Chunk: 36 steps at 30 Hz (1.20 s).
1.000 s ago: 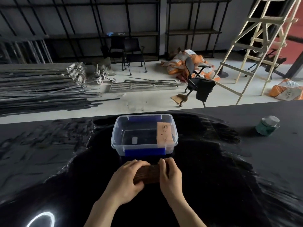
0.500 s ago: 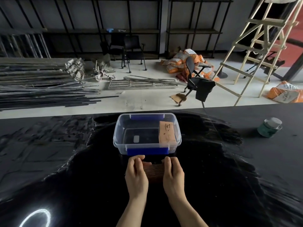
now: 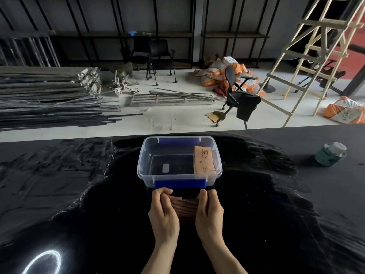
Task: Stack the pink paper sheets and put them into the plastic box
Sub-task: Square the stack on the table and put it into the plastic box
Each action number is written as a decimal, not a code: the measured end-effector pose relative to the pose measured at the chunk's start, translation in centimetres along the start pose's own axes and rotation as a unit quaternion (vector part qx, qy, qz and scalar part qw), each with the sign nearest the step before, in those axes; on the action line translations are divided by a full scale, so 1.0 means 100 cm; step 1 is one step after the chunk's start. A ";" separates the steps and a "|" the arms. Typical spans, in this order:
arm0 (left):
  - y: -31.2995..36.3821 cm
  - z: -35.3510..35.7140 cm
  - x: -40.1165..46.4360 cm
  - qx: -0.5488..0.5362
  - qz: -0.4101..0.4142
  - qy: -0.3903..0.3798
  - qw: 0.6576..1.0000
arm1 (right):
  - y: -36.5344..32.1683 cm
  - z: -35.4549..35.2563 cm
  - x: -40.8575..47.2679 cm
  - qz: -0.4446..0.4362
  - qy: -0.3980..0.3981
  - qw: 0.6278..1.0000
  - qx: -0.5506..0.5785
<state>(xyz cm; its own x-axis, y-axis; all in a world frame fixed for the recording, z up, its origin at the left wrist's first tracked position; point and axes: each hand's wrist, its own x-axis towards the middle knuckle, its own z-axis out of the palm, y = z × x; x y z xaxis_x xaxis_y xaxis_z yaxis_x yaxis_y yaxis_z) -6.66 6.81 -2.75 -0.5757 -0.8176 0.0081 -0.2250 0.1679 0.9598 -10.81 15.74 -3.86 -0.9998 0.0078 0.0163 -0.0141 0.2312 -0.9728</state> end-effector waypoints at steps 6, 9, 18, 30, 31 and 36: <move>-0.002 -0.001 -0.002 -0.009 -0.008 -0.002 1.000 | 0.003 0.001 0.000 -0.001 0.002 1.000 0.001; -0.004 0.000 -0.001 -0.019 -0.015 -0.020 1.000 | 0.009 0.001 0.002 -0.002 0.001 1.000 -0.015; -0.003 -0.017 0.010 0.133 0.110 -0.096 0.980 | 0.007 0.001 0.002 0.003 0.000 1.000 -0.013; 0.047 -0.034 0.029 0.438 0.307 -0.374 0.758 | 0.004 0.002 0.002 0.022 0.005 1.000 -0.003; 0.046 -0.033 0.029 0.443 0.304 -0.370 0.758 | 0.004 0.002 0.001 0.023 0.005 1.000 -0.005; 0.047 -0.031 0.027 0.438 0.291 -0.363 0.769 | 0.003 0.002 0.002 0.031 0.003 0.999 -0.007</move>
<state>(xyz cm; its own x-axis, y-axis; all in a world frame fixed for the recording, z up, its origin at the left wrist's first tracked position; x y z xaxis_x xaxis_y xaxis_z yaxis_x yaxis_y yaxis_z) -6.84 3.66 2.61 -0.9950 0.0070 -0.0998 -0.0226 0.9561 0.2922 -10.99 15.64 -4.24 -0.9987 0.0281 -0.0427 0.0482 0.2427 -0.9689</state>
